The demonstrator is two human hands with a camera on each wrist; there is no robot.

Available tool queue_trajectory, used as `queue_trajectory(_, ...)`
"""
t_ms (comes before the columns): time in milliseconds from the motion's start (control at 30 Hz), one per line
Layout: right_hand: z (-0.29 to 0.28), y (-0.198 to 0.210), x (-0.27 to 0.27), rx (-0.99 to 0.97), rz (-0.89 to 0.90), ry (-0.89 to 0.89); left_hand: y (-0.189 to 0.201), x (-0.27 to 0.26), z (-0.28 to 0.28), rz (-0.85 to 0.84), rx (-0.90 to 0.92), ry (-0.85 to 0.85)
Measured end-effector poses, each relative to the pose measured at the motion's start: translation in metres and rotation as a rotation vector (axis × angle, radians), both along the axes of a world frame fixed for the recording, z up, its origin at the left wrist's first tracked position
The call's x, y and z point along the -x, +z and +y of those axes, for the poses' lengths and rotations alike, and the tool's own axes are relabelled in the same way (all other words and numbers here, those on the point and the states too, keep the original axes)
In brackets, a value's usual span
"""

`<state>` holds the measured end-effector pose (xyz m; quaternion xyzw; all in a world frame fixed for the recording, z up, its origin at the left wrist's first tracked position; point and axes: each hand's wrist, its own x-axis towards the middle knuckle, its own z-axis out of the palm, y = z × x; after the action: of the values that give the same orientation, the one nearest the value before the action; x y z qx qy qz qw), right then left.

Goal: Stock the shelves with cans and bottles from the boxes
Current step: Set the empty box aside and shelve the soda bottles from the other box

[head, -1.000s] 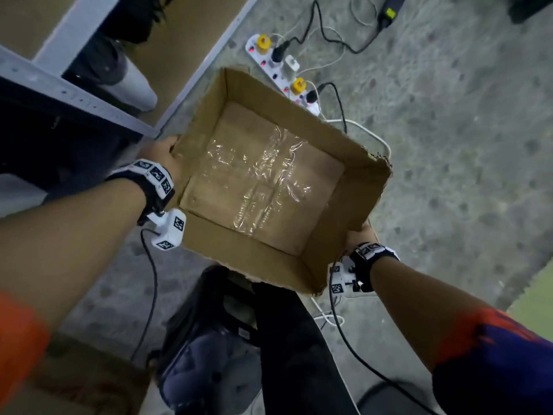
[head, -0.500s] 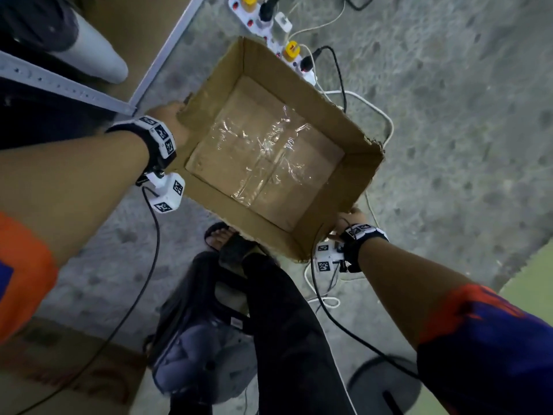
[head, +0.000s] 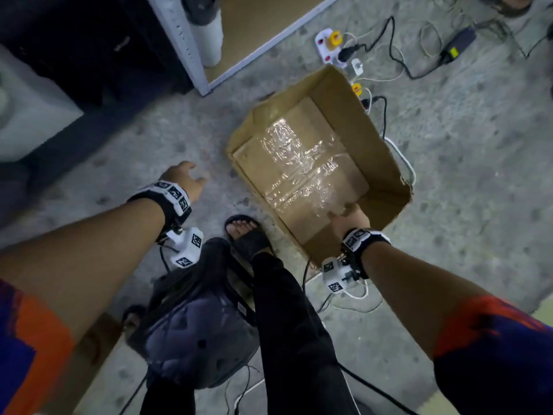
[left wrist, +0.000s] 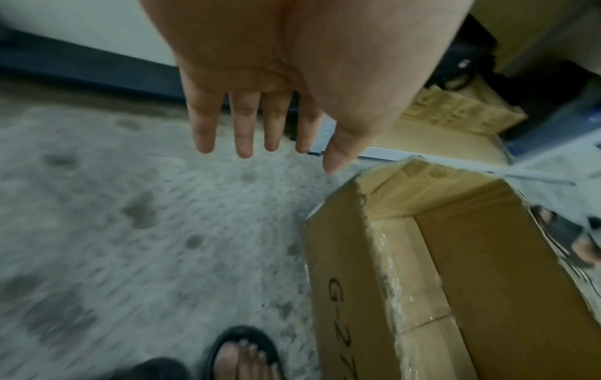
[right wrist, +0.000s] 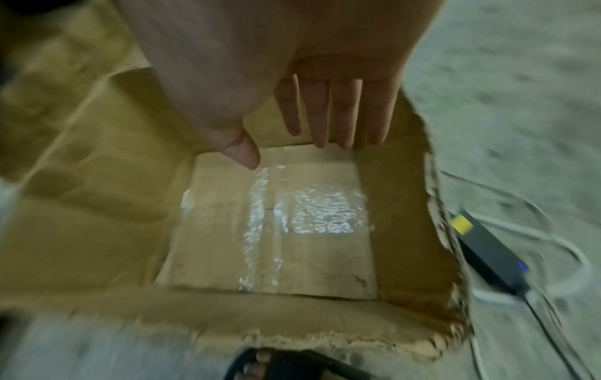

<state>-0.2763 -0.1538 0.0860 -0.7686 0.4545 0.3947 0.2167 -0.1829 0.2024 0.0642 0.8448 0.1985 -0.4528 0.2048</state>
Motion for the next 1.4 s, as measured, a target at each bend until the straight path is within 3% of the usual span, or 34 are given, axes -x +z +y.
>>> queue_trajectory(100,0.034,0.009,-0.019,-0.065,0.006,0.33,0.01,0.054,0.044,0.014,-0.004,0.123)
queue_trajectory(233,0.091,0.021,-0.037,-0.065,0.017,0.642,0.03,0.127,0.098,0.06,-0.043,0.26)
queue_trajectory(467,0.235,0.055,-0.039,-0.137,0.042,1.174,0.071,0.247,0.192,0.066,-0.066,0.521)
queue_trajectory(600,0.322,0.074,-0.025,-0.187,0.018,1.334,0.098,0.305,0.227,0.067,-0.098,0.576)
queue_trajectory(767,0.432,0.101,0.002,-0.222,-0.079,1.676,0.126,0.378,0.264,0.061,-0.135,0.678)
queue_trajectory(867,0.492,0.109,0.023,-0.234,-0.114,1.826,0.137,0.419,0.283,0.069,-0.212,0.773)
queue_trajectory(967,0.548,0.117,0.046,-0.258,-0.152,1.953,0.141,0.459,0.303,0.045,-0.228,0.985)
queue_trajectory(1200,0.671,0.111,0.098,-0.287,-0.238,2.203,0.123,0.555,0.329,0.094,-0.32,1.367)
queue_trajectory(1400,0.775,0.08,0.117,-0.368,-0.41,2.309,0.087,0.604,0.332,0.06,-0.273,1.688)
